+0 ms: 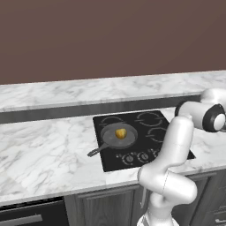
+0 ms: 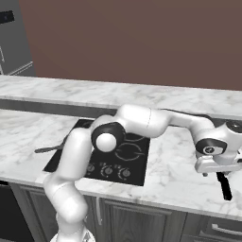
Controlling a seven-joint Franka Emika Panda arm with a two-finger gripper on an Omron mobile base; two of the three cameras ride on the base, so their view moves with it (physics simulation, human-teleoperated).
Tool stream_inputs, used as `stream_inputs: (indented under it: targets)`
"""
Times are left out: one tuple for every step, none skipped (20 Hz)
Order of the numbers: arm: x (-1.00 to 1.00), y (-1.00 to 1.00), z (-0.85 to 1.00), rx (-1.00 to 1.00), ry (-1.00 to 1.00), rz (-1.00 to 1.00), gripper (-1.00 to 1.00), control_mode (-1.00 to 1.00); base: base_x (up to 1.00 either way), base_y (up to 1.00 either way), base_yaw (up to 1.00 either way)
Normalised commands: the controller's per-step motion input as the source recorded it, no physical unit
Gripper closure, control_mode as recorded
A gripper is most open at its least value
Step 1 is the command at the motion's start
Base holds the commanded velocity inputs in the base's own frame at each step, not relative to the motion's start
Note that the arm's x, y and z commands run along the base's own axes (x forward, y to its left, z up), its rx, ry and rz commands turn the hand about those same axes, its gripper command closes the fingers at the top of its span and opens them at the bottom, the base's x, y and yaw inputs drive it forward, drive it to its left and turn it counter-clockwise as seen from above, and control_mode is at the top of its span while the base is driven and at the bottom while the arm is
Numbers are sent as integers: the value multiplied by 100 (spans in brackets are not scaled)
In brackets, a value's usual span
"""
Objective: Place both pans onto different burners. Then place the squash and the fish on different pans.
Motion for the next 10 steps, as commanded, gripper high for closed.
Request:
stream_inputs:
  targets:
    - [0,-22,-14,0,0,-8,-100,-100,0,0,0]
    - [0,-22,-14,0,0,-7,-100,-100,0,0,0]
    - [0,-22,-15,0,0,-7,-100,-100,0,0,0]
    - [0,-21,-14,0,0,-7,-100,-100,0,0,0]
    - [0,-21,-14,0,0,-8,-100,-100,0,0,0]
    - [0,-21,-13,0,0,-7,-100,-100,0,0,0]
    - [0,-21,-12,0,0,-7,-100,-100,0,0,0]
    - [0,-23,-11,0,0,-7,-100,-100,0,0,0]
    - [0,-23,-11,0,0,-7,-100,-100,0,0,0]
    - [0,-23,-10,0,0,-7,-100,-100,0,0,0]
